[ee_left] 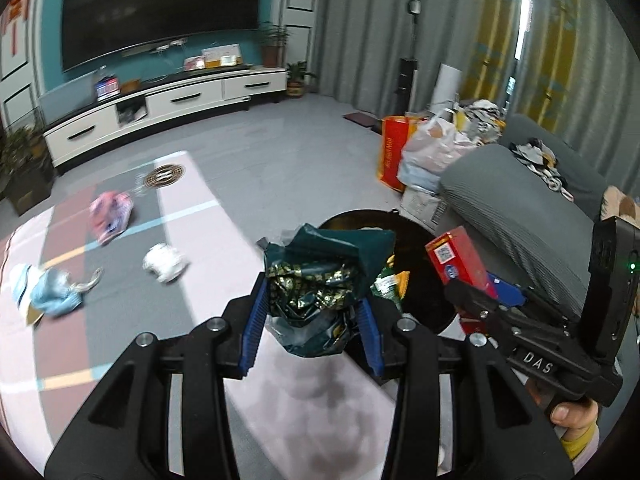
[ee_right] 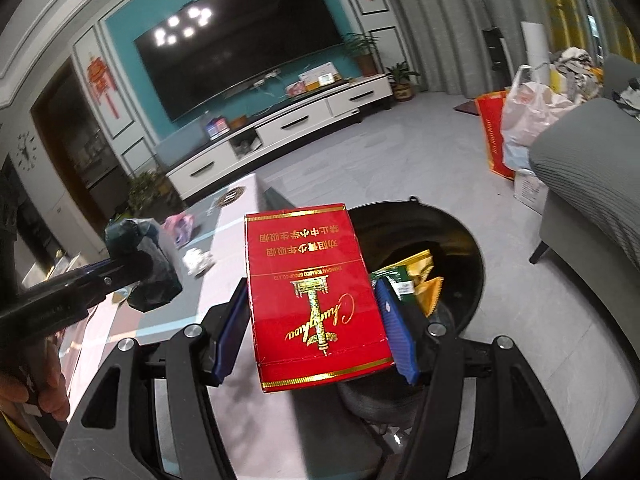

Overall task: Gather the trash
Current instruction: 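Carry the red box and dark green bag over the black bin and open both tools, then move both open tools back toward the table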

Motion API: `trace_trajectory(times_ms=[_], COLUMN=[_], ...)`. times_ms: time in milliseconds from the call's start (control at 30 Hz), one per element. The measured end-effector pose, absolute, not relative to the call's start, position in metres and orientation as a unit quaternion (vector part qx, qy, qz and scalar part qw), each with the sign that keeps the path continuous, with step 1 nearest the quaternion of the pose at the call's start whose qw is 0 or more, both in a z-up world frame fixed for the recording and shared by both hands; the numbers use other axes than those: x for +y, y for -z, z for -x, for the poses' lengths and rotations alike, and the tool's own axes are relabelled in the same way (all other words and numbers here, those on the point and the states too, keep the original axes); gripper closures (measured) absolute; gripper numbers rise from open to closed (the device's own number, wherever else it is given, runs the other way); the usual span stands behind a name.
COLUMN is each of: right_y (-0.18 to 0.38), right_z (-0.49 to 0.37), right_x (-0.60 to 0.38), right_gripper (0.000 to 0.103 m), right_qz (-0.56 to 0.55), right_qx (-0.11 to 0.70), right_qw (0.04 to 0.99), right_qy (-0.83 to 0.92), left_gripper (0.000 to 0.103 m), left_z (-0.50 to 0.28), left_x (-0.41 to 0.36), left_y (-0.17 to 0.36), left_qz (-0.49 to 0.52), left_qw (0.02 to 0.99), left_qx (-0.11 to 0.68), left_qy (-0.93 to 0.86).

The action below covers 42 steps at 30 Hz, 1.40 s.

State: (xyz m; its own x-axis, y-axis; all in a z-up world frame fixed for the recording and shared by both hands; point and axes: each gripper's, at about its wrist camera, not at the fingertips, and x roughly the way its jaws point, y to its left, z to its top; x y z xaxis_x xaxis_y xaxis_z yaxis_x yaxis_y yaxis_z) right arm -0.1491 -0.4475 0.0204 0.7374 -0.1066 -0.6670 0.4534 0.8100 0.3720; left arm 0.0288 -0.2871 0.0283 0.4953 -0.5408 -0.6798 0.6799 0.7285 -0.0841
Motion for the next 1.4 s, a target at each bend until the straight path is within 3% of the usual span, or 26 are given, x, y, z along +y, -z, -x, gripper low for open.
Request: trace_trajectory(times_ms=[533,733,867,1033,1400], right_y=[0.025,0.038,0.042,0.037,0.022], right_z=[0.14,0.134,0.138,0.143,0.157], right_x=[-0.498,-0.509,-0.516,-0.514,-0.475], right_gripper=[0.04,0.039,0.028,0.027,0.026], right_qz=[-0.297,-0.308,-0.33,-0.335,-0.317], right_qx=[0.353,0.361,0.356,0.352,0.377], right_qw=[0.864,0.855,0.848,0.849,0.85], right_qy=[0.204,0.207,0.211,0.209,0.187], left_gripper=[0.057,0.045,0.035,0.034,0.014], left_z=[-0.058,-0.064,-0.063,-0.063,-0.029], left_x=[-0.377,-0.384,-0.379,-0.365,-0.302], left_y=[0.034,0.048,0.047,0.04,0.034], left_qz=[-0.129,-0.137,-0.129,-0.117,-0.15], left_qw=[0.81,0.805,0.806,0.812,0.836], left_qx=[0.419,0.429,0.425,0.42,0.415], left_qy=[0.389,0.387,0.39,0.388,0.327])
